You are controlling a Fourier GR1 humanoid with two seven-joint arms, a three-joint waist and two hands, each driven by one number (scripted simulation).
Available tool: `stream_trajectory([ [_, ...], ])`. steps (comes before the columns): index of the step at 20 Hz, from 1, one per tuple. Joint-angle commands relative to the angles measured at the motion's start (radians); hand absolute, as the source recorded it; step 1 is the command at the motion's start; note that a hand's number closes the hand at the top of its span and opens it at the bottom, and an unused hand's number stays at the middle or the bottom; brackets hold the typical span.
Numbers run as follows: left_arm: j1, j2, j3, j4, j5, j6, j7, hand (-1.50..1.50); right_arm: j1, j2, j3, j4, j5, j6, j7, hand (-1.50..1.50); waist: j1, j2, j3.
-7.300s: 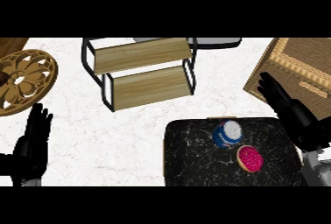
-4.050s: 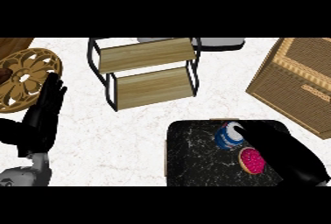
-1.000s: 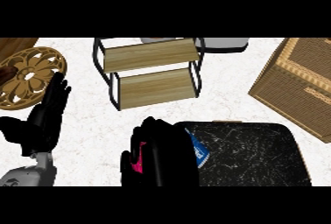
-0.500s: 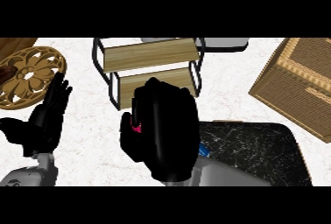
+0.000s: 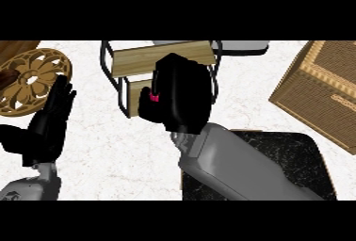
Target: Pick the cupcake from the tray and place it in the tiered shelf
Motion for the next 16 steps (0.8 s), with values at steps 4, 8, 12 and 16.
stream_trajectory([
  [4,0.011,0.003,0.014,0.014,0.012,-0.024,-0.013,0.00,-0.073,0.009,-0.098,0.229,-0.046,-0.207,-0.021,1.50,0.003,0.003,0.000],
  [8,-0.033,-0.034,-0.003,0.045,-0.024,0.015,-0.027,0.00,-0.113,0.009,-0.071,0.376,-0.087,-0.339,-0.096,1.50,0.003,0.004,0.000],
  [12,0.069,-0.013,-0.015,-0.069,-0.015,-0.022,0.005,0.00,-0.164,0.009,-0.091,0.542,-0.167,-0.382,-0.217,1.50,0.011,0.003,0.000],
  [16,0.021,0.012,0.015,-0.057,0.017,-0.050,0.016,0.00,-0.188,0.009,-0.169,0.596,-0.210,-0.511,-0.207,1.50,0.028,0.009,0.000],
])
